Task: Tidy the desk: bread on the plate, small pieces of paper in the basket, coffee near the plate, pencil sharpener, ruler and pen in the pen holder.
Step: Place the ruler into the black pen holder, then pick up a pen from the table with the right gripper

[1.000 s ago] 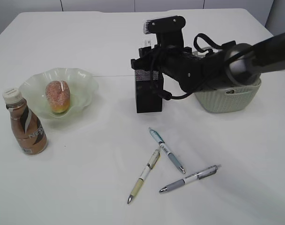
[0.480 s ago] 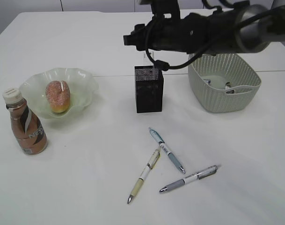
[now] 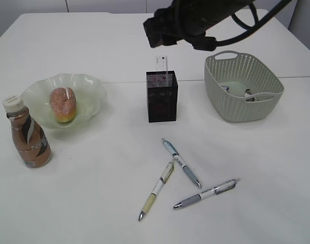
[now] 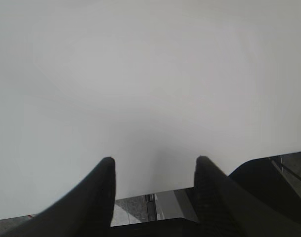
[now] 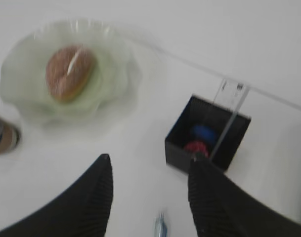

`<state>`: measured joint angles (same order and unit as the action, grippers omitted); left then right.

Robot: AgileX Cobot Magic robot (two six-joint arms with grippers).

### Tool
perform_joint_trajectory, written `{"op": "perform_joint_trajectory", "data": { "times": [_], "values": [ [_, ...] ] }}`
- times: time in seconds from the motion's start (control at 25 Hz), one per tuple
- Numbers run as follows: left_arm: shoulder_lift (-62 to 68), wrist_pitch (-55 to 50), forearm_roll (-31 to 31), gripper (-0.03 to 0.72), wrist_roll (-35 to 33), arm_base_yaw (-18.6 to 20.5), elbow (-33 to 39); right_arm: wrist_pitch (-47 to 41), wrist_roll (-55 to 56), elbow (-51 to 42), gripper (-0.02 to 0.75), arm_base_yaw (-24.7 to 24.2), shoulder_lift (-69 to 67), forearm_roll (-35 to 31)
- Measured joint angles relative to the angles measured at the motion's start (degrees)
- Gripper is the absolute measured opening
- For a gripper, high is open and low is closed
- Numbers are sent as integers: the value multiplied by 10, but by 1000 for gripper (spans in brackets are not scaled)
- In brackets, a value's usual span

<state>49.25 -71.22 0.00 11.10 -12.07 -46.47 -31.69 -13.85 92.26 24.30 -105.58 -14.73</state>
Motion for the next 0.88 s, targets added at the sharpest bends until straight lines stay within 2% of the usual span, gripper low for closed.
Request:
{"op": "perform_joint_trajectory", "data": {
  "times": [0.16, 0.36, 0.68, 0.88],
  "values": [
    [0, 0, 0, 371, 0, 0, 0, -186, 9, 4, 396, 0, 27, 31],
    [0, 0, 10, 371, -8, 0, 0, -359, 74, 22, 396, 0, 36, 42],
    [0, 0, 14, 371, -21, 0, 0, -387, 229, 24, 396, 0, 37, 68],
    [0, 0, -14, 371, -21, 0, 0, -387, 322, -2, 396, 0, 37, 76]
  ]
}}
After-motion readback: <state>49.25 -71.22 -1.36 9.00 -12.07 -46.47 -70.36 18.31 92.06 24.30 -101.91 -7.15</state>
